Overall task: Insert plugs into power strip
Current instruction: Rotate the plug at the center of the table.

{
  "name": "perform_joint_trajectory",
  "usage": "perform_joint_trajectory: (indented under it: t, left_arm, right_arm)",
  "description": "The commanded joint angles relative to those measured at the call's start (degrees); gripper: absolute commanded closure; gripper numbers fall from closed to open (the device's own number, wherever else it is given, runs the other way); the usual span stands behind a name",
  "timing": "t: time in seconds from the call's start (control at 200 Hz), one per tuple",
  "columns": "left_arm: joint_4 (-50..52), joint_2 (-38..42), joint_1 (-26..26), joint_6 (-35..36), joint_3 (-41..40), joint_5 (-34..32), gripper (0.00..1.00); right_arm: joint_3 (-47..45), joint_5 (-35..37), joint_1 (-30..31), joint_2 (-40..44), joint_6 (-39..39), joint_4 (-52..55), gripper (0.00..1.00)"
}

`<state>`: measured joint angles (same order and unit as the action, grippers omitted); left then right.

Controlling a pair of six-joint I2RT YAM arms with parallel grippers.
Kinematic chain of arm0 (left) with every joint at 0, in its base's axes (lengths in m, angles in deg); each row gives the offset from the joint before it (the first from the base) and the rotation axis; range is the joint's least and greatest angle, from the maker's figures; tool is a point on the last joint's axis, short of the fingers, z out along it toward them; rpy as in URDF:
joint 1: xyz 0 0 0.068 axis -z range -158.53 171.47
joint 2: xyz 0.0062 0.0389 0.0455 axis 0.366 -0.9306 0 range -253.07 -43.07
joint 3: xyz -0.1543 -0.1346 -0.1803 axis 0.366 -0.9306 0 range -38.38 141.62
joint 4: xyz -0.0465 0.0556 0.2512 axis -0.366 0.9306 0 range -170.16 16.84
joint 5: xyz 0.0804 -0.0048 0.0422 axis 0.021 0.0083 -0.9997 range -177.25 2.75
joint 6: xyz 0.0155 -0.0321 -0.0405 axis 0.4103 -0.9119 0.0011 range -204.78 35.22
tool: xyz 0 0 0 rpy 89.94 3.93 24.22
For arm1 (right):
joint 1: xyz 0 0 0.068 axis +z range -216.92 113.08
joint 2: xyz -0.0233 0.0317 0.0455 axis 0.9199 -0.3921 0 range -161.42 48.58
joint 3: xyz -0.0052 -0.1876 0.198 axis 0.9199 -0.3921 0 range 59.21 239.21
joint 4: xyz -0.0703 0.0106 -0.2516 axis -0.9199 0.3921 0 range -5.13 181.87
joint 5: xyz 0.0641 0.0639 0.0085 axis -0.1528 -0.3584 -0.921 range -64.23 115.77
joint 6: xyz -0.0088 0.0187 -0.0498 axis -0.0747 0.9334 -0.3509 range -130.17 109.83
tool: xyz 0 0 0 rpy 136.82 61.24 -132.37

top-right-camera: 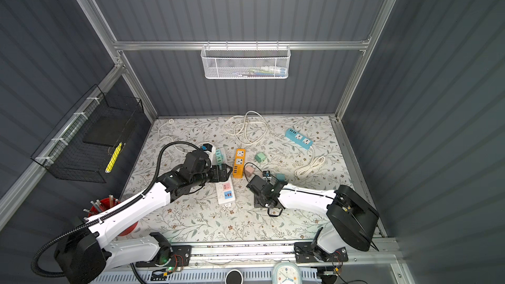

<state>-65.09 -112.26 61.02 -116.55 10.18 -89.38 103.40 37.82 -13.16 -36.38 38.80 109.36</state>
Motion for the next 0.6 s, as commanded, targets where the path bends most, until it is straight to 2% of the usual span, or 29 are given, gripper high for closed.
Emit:
perform_joint_trajectory:
  t: [0.0, 0.18, 0.32, 0.43, 0.595]
  left_arm:
    - [1.34, 0.88, -0.18, 1.16, 1.81, -0.99, 0.03]
    - [1.45, 0.11, -0.16, 1.27, 2.30, -1.03, 0.03]
    - [1.02, 0.02, -0.18, 1.36, 2.08, -1.27, 0.03]
    - [0.75, -0.63, -0.16, 1.37, 2.31, -1.14, 0.03]
    - [-0.31, -1.77, -0.15, 1.49, 2.44, -0.68, 0.03]
  right_arm:
    - [1.75, -0.02, 0.54, -1.29, -4.26, -1.02, 0.40]
    - [3.69, -3.72, 1.50, -3.07, -11.35, -3.97, 0.40]
    - [2.22, -4.45, 1.53, -0.71, -14.24, -3.82, 0.34]
    - [1.45, -3.18, 1.53, 1.79, -14.72, 0.25, 0.27]
    - [-0.70, -4.82, 1.87, 2.66, -12.95, 2.97, 0.23]
